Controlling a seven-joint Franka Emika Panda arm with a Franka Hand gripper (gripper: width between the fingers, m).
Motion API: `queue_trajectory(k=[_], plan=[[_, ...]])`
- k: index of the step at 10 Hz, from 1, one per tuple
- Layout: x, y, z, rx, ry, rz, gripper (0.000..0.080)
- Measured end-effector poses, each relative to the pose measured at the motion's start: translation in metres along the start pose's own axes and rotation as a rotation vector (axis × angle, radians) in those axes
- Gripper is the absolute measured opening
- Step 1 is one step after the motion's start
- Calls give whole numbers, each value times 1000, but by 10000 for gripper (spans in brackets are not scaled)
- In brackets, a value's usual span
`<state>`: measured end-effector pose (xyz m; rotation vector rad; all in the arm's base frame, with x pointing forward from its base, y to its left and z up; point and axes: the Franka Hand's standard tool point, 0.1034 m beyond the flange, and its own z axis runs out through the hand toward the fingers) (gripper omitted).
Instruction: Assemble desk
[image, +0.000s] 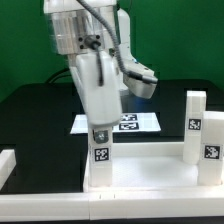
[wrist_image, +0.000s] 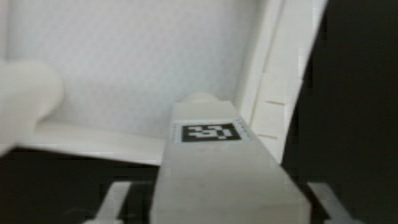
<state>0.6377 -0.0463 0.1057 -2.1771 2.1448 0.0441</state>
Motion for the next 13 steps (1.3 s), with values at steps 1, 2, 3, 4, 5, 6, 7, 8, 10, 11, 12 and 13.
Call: queue_trajectory(k=[1,2,3,4,5,6,7,8,10,11,12,13], plan=[[1,0,1,13,4,162,285],[2,0,1,23,2,270,285],[3,0,1,28,-1,321,288],[3,0,1,28,-1,324,291],[3,0,1,27,0,359,291],[3,1,2,24,0,365,291],[3,1,2,23,0,361,388],[2,1,2,25,-2,359,524],[-4,-8,-20,57,-29,340,623],[-5,-11,-29,71,-40,339,641],[-5,-10,-27,68,-39,339,648],[-4,-9,-26,66,-38,338,648]])
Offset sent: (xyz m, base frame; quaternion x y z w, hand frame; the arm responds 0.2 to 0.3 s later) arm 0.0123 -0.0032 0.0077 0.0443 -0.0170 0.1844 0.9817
